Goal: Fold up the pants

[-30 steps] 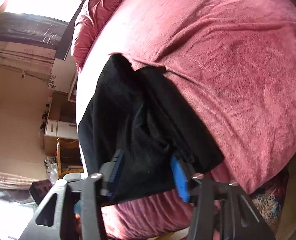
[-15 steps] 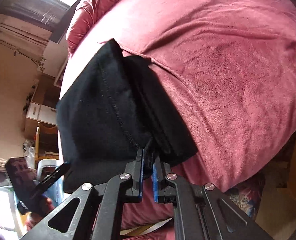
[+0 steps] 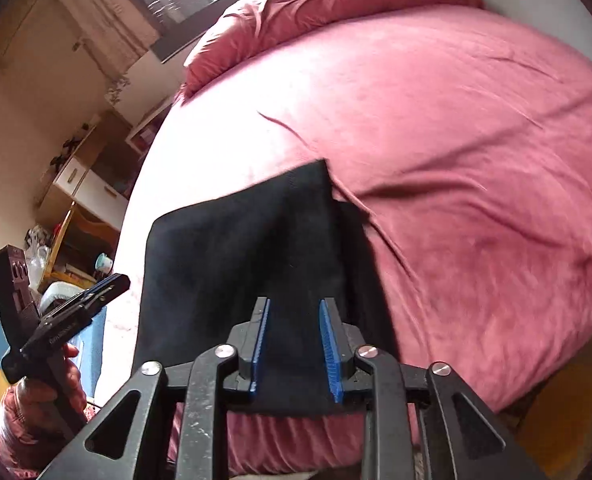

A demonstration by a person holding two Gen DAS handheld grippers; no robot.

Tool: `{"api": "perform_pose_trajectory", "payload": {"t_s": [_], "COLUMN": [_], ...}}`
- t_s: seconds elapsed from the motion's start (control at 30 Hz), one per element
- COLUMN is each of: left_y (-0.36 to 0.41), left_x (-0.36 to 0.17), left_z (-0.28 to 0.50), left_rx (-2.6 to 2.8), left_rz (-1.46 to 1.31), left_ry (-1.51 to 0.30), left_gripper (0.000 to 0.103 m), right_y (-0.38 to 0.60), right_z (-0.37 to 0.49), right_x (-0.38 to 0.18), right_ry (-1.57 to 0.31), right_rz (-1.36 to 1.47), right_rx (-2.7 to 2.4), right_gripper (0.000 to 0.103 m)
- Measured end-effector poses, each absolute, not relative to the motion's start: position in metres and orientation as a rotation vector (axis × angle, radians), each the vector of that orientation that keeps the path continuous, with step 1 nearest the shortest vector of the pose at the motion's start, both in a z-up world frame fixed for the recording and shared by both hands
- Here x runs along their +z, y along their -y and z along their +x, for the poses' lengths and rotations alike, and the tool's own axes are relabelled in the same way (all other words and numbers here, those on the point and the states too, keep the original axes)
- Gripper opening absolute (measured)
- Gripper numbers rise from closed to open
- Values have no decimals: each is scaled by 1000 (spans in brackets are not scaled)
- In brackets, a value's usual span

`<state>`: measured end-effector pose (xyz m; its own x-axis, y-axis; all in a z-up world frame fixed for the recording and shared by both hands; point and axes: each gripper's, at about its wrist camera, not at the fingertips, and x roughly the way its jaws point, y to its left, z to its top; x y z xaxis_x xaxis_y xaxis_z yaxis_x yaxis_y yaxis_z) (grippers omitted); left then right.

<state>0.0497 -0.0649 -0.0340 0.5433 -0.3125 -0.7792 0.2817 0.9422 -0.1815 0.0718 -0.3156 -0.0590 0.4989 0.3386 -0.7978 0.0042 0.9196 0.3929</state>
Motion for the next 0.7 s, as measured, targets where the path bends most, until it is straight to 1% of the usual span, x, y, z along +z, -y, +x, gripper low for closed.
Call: {"api": "perform_pose_trajectory", "payload": {"t_s": [0.17, 0.43, 0.63, 0.7], "left_y": [85, 97, 98, 99], "left_x": [-45, -73, -85, -88], "left_z": [56, 67, 73, 75], "left_rx": [-322, -315, -305, -309], "left_rz": [22, 47, 58, 54], "left_ry": [-952, -1017, -1034, -1036], "left_gripper": [30, 30, 31, 34], "right_y": [281, 277, 280, 281], "right_z": [111, 141, 147, 149], "right_x": [-67, -104, -122, -127], "right_ry": [-1075, -1169, -1175, -1168], "right_rz": [261, 179, 164, 158], "right_rx": [215, 134, 125, 122], "right_gripper": [35, 36, 36, 35]}}
